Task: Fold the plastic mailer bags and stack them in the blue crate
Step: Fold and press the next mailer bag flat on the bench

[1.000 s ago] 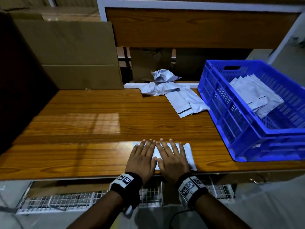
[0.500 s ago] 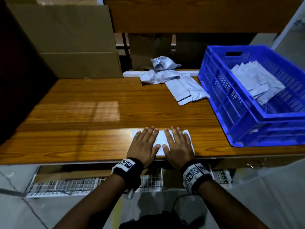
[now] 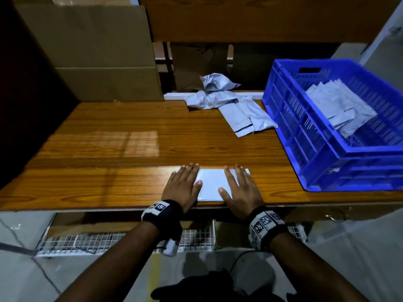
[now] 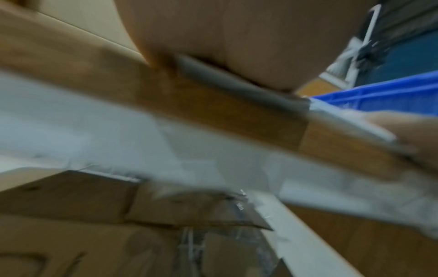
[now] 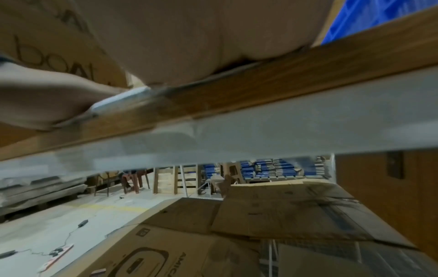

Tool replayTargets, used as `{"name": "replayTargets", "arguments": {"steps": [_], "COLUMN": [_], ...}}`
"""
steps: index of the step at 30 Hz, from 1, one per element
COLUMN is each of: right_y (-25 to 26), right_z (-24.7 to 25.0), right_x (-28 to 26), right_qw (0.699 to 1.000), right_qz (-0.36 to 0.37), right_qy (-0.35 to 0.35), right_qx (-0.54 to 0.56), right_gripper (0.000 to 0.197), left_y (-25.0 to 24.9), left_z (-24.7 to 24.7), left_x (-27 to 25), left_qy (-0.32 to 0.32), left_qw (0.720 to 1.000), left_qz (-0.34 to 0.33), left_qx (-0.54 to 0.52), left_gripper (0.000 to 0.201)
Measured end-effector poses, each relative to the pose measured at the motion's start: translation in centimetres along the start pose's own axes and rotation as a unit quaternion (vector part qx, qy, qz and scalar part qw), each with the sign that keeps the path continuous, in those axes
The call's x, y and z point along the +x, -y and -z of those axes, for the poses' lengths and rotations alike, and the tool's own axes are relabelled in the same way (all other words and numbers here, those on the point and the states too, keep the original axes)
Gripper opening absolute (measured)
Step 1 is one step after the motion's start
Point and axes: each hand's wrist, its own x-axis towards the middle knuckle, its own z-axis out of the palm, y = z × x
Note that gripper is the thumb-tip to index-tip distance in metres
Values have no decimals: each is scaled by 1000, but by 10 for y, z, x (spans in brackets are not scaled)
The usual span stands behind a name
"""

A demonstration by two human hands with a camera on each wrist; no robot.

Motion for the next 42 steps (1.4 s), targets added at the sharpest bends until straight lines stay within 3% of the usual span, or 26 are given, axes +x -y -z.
{"name": "replayTargets", "arguments": {"steps": [7,12,17,19,20,23,25,27,29,32,35,37,39,40,42], "right_y": [1,1,-22,-32,-35,-45,-49,-50,-52,-55,-57,-48,-27,-12,13], "right_z": [-3,3,28,31,39,63,81,91,89,77,72,75,75,72,57], "right_x": [-4,-4,-13,-19,-20,-21,-20,-16,-8,3,2,-4,-8,-7,-2], "right_qw": [998,999,988,985,984,968,972,970,966,964,974,984,988,991,998], "right_qz": [-14,-10,77,81,45,46,84,60,2,-114,-169,-172,-119,-74,4], "right_qy": [-35,3,127,150,160,100,29,-8,-2,65,59,-20,-95,-105,-60], "right_qx": [-43,-36,-34,5,69,225,216,237,259,232,136,51,-8,-25,-35], "right_gripper": [74,85,117,104,89,26,12,15,27,46,50,40,31,30,39], "left_y": [2,9,31,38,41,45,43,38,30,27,29,25,12,2,-14], "left_z": [-6,-5,-1,6,10,30,39,41,40,33,38,43,47,45,33], "left_x": [-4,-4,-21,-33,-37,-47,-44,-36,-24,-10,-7,-12,-14,-13,-6], "left_qy": [-14,7,11,3,4,13,-41,-91,-97,-67,-53,-95,-161,-166,-127], "left_qw": [999,999,982,974,974,979,967,939,928,943,959,973,983,986,987], "left_qz": [10,-7,-169,-209,-218,-172,-81,25,84,155,203,184,80,8,-92], "left_qx": [40,36,82,82,54,-108,-236,-332,-350,-287,-193,-105,-36,-17,14], "left_gripper": [72,77,88,80,73,57,26,32,29,26,24,33,33,31,32]}}
